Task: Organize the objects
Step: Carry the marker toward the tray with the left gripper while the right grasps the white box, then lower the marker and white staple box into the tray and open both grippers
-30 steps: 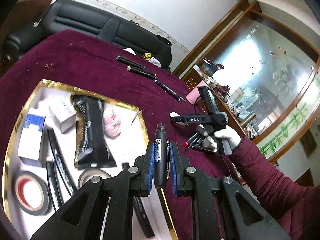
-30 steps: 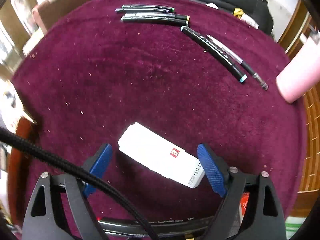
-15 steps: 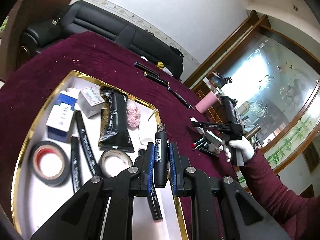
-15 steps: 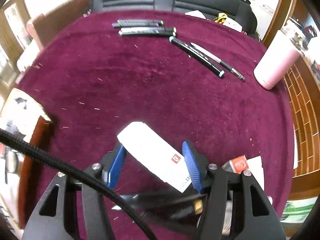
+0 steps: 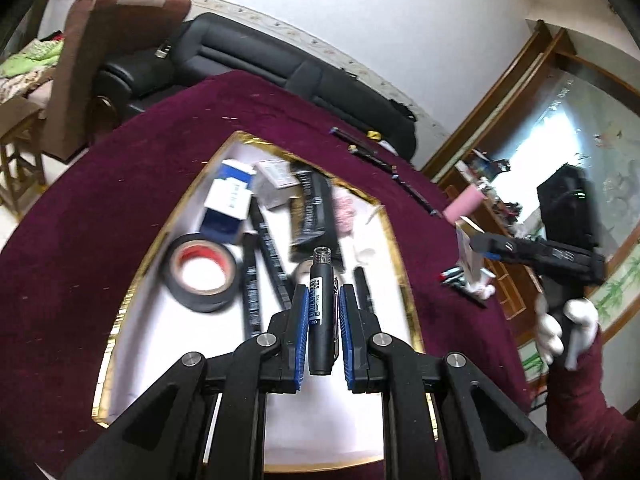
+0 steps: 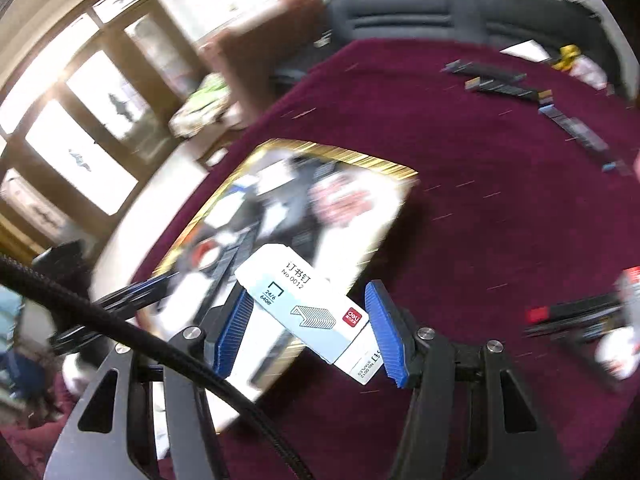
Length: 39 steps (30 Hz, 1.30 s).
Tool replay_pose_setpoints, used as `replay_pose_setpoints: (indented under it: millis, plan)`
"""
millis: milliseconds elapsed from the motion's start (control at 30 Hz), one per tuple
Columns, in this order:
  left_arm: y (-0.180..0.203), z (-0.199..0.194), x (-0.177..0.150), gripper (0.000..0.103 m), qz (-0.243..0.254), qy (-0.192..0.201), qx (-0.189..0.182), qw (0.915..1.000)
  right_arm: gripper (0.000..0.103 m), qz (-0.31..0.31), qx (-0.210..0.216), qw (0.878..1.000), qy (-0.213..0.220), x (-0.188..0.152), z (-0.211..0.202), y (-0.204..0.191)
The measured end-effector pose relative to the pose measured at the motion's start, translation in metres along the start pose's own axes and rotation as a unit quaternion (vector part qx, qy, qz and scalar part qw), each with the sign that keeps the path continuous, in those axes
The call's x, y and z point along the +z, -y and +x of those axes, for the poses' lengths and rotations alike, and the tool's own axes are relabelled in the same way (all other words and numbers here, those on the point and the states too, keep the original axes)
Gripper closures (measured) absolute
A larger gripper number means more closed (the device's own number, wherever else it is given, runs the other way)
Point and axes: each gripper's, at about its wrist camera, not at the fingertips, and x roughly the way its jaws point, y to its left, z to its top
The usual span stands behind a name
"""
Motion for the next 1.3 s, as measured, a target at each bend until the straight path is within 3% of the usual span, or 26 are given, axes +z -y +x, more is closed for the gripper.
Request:
replay_pose_setpoints:
  millis: [100, 300, 800, 833, 900, 933, 967, 1033, 1133, 1200, 1233, 1300]
  plan:
    - [-0.011, -0.002, -0.002, 0.091, -0.001, 0.001, 0.023, 0.9997, 0.045, -0.008, 0.038, 0.999, -0.031, -0.011, 0.032, -0.031]
    - [-0.032, -0.002, -0.006, 0.091, -0.010, -0.003, 0.043, 0.9990, 0.045, -0.022, 0.065, 0.995, -0.074, -0.032, 0.072, -0.070]
    - [-0.050, -0.008, -0.009, 0.088, -0.029, 0.005, 0.024, 0.9993, 0.042, -0.016, 0.054, 0.993, -0.100, -0.059, 0.110, -0.089]
    - [-0.050, -0.010, -0.008, 0.085, -0.031, 0.007, 0.020, 0.9993, 0.042, -0.017, 0.049, 0.994, -0.101, -0.060, 0.110, -0.091]
    - [-0.049, -0.014, -0.008, 0.069, -0.030, 0.013, 0.018, 0.9993, 0.042, -0.021, 0.050, 0.994, -0.097, -0.061, 0.108, -0.093]
    - [-0.049, -0.016, -0.007, 0.055, -0.031, 0.016, 0.016, 0.9993, 0.042, -0.023, 0.050, 0.994, -0.094, -0.061, 0.106, -0.094]
    - [-0.050, -0.019, -0.007, 0.047, -0.033, 0.020, 0.009, 0.9992, 0.042, -0.025, 0.050, 0.994, -0.092, -0.061, 0.105, -0.095]
    - [-0.052, -0.023, -0.006, 0.046, -0.038, 0.027, -0.001, 0.9989, 0.042, -0.030, 0.054, 0.995, -0.084, -0.061, 0.102, -0.097]
    - [-0.052, -0.034, -0.005, 0.034, -0.042, 0.046, -0.008, 0.9980, 0.042, -0.030, 0.063, 0.995, -0.071, -0.061, 0.094, -0.097]
    - [-0.050, -0.042, -0.004, 0.034, -0.043, 0.061, -0.022, 0.9970, 0.041, -0.029, 0.069, 0.995, -0.061, -0.061, 0.088, -0.095]
    - [-0.050, -0.046, -0.003, 0.033, -0.044, 0.068, -0.029, 0.9963, 0.039, -0.029, 0.072, 0.995, -0.055, -0.061, 0.084, -0.094]
    - [-0.048, -0.054, -0.001, 0.022, -0.046, 0.085, -0.038, 0.9946, 0.031, -0.034, 0.074, 0.996, -0.047, -0.063, 0.079, -0.095]
